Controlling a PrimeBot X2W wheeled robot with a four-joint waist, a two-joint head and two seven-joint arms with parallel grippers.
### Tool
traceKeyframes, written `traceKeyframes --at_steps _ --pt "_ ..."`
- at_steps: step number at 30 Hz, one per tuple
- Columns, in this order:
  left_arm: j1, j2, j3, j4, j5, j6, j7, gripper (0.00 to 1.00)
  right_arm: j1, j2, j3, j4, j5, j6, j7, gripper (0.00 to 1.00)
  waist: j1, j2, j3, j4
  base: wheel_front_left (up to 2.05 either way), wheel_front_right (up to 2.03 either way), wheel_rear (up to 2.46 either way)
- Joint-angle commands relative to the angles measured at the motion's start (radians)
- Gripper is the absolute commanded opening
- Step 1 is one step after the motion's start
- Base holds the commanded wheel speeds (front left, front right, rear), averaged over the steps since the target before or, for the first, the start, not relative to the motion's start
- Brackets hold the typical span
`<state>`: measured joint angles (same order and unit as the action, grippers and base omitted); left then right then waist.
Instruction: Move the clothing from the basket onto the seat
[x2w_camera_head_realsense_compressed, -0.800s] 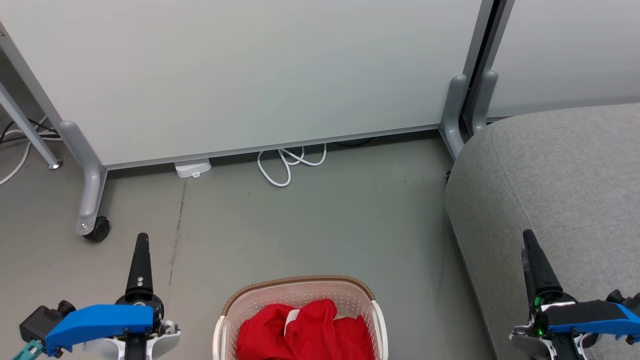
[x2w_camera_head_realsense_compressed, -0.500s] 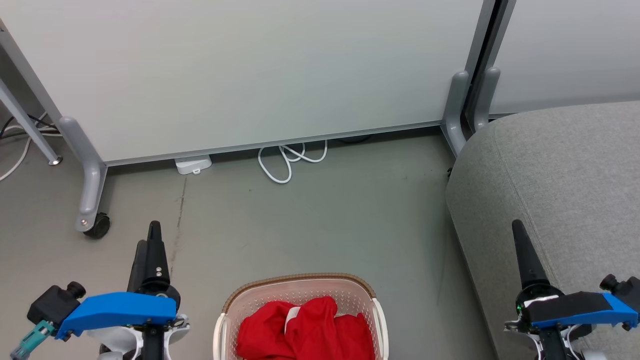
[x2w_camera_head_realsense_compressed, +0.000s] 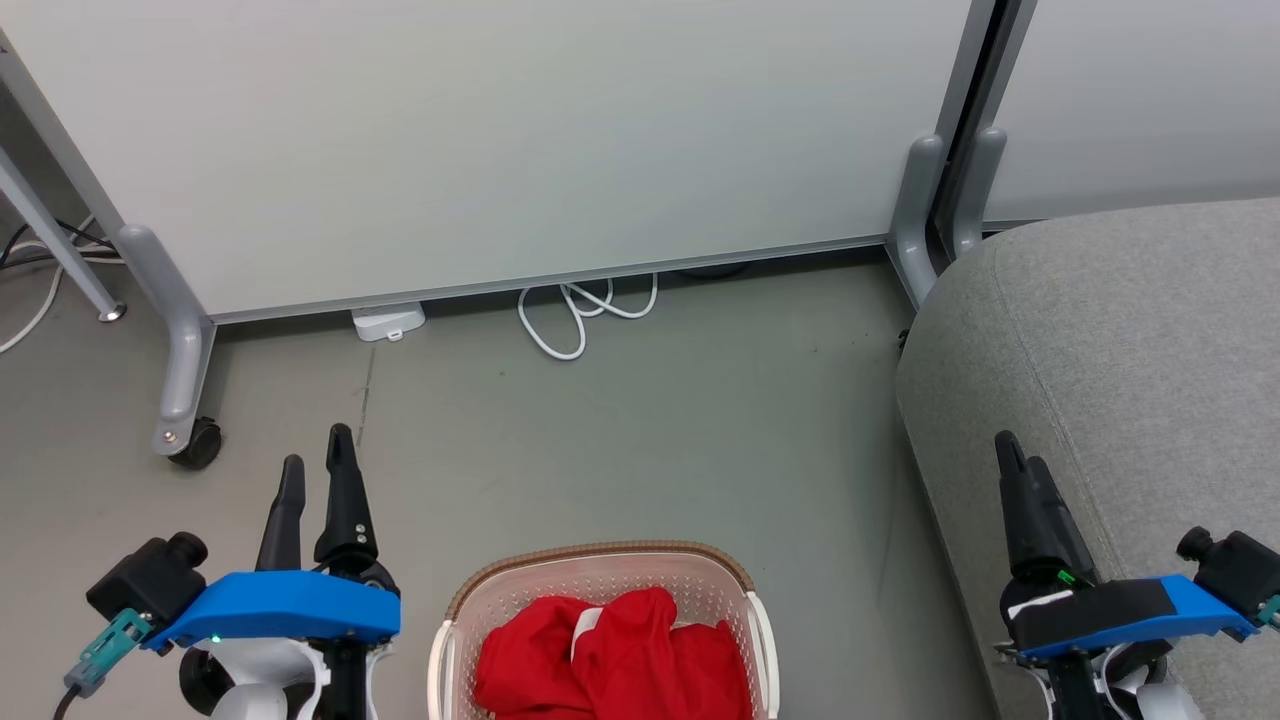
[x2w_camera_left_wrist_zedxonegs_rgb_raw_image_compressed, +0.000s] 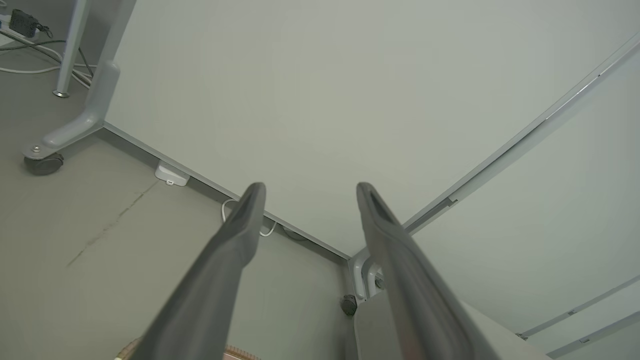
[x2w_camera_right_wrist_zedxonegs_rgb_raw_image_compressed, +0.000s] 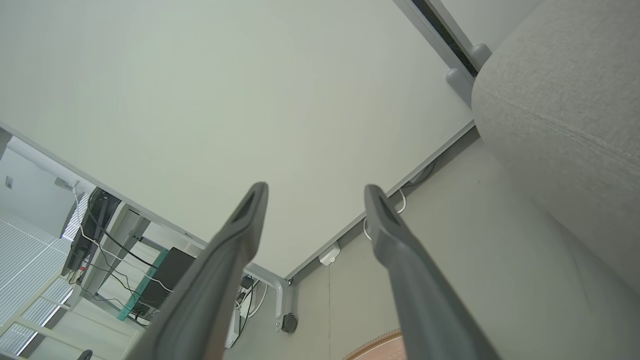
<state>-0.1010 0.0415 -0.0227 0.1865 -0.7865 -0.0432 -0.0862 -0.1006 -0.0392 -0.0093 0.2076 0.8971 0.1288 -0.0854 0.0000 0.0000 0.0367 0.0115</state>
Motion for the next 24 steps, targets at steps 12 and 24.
traceKeyframes --at_steps 12,24 --pt "-0.037 0.011 -0.045 -0.001 0.202 0.019 -0.042 1.00 -0.034 -0.009 0.014 -0.014 -0.172 0.002 -0.043 1.00 0.0000 0.0000 0.007 0.004 0.00 0.00 0.00" --pt "-0.043 0.021 -0.083 0.008 0.341 0.037 -0.075 1.00 -0.038 -0.010 0.020 -0.006 -0.304 0.002 -0.075 1.00 0.0000 0.0000 0.011 0.008 0.00 0.00 0.00"
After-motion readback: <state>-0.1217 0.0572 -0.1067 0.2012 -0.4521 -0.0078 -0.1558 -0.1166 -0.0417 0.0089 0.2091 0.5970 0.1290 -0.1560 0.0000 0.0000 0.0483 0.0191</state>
